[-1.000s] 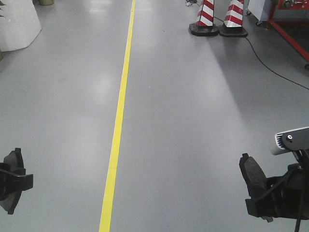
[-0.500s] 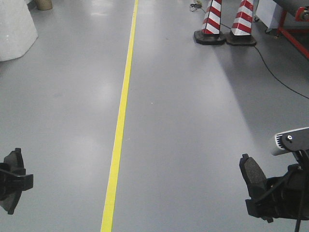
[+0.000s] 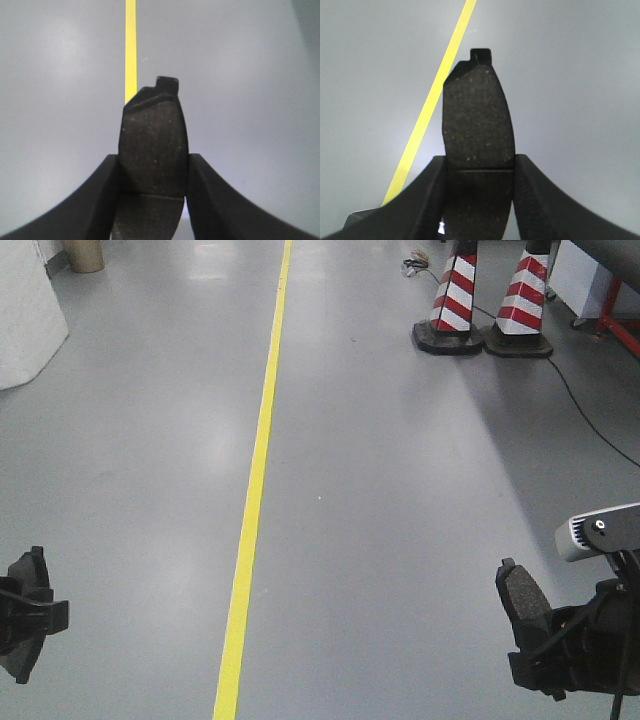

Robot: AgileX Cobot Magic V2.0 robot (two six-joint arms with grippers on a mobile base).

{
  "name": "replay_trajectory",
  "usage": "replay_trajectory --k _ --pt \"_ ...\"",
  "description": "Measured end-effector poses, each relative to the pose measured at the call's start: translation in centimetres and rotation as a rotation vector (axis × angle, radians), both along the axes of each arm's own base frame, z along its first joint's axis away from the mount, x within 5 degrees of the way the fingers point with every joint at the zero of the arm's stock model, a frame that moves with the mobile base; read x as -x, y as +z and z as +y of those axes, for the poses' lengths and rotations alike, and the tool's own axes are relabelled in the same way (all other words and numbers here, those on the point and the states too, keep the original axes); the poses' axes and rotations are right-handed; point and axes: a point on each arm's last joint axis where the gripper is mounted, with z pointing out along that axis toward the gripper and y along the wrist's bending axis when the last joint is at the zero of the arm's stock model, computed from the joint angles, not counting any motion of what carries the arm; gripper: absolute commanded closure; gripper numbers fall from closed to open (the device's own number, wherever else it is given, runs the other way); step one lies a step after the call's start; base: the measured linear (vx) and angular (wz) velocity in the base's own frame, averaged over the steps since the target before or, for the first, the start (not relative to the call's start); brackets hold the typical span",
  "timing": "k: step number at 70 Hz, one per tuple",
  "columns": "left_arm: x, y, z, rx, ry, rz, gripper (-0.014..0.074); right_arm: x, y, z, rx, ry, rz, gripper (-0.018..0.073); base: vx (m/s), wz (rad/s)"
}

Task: Move and align brake pads A on conveyor
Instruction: 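Drive along the yellow floor line holding both pads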

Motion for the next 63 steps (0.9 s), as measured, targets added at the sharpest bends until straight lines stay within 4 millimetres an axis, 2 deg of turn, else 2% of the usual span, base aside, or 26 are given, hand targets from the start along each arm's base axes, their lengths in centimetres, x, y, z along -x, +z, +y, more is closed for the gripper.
replay_trajectory --k 63 --pt "0.00 0.00 0.00 0.000 0.000 0.000 0.0419 0.00 0.00 0.00 0.000 0.000 0.000 0.0470 0.59 0.00"
